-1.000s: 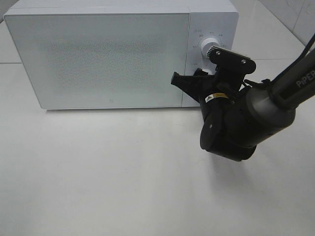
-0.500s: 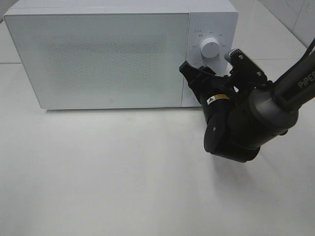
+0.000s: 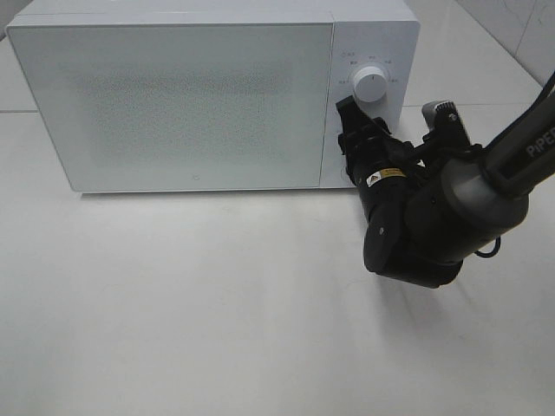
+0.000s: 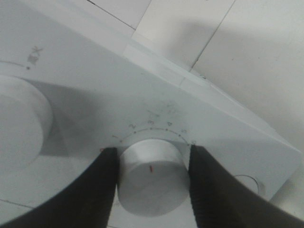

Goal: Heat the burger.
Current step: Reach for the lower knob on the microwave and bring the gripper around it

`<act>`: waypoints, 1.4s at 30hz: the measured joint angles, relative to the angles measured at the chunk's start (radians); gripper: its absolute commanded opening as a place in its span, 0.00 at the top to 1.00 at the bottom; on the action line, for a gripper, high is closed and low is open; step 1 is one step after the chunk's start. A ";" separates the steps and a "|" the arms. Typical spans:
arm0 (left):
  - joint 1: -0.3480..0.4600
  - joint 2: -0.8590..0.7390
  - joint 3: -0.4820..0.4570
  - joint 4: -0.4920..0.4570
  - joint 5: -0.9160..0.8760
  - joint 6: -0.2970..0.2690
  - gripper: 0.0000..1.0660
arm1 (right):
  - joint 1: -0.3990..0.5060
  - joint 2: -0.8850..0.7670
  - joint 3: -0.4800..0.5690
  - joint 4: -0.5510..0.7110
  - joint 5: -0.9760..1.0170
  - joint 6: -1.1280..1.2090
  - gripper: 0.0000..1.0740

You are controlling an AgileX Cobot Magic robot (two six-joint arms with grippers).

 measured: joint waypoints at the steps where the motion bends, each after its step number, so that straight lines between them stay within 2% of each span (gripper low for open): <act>1: 0.000 0.000 0.000 0.000 0.000 0.000 0.06 | 0.000 0.000 0.000 0.000 0.000 0.013 0.89; 25: 0.000 0.000 0.000 0.000 0.000 0.000 0.06 | -0.001 0.003 0.000 -0.021 0.008 0.572 0.89; 42: 0.000 0.000 0.000 0.000 0.000 0.000 0.06 | -0.001 0.003 0.000 -0.028 0.009 0.664 0.88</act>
